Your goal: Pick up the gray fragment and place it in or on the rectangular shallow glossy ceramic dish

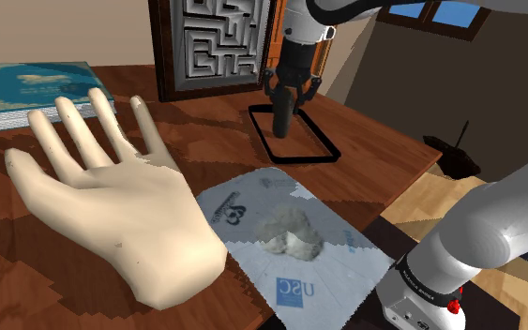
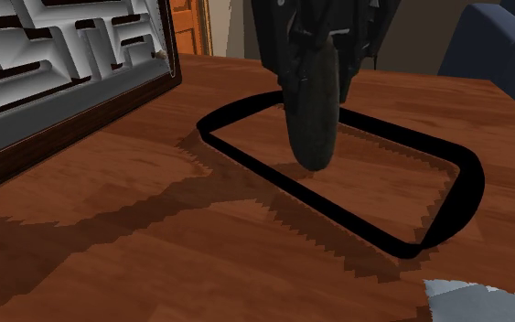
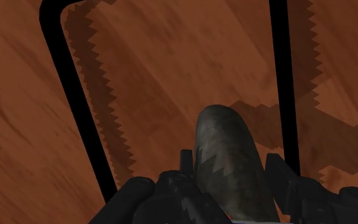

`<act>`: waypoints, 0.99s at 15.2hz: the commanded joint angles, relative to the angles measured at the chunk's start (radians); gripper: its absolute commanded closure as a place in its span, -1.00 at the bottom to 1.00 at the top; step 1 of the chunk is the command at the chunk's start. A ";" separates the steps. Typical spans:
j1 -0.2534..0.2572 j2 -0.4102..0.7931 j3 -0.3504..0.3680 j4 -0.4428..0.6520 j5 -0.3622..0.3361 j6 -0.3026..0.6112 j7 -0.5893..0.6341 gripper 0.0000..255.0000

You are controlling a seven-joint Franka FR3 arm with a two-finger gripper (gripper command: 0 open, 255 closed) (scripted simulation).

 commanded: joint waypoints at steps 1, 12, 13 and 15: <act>0.002 0.006 0.003 -0.004 0.001 -0.002 0.002 1.00; 0.002 0.004 0.001 0.062 0.001 -0.070 0.002 -1.00; 0.001 0.005 0.001 0.097 0.000 -0.103 0.002 -1.00; 0.001 0.007 0.001 0.125 -0.001 -0.130 0.003 -1.00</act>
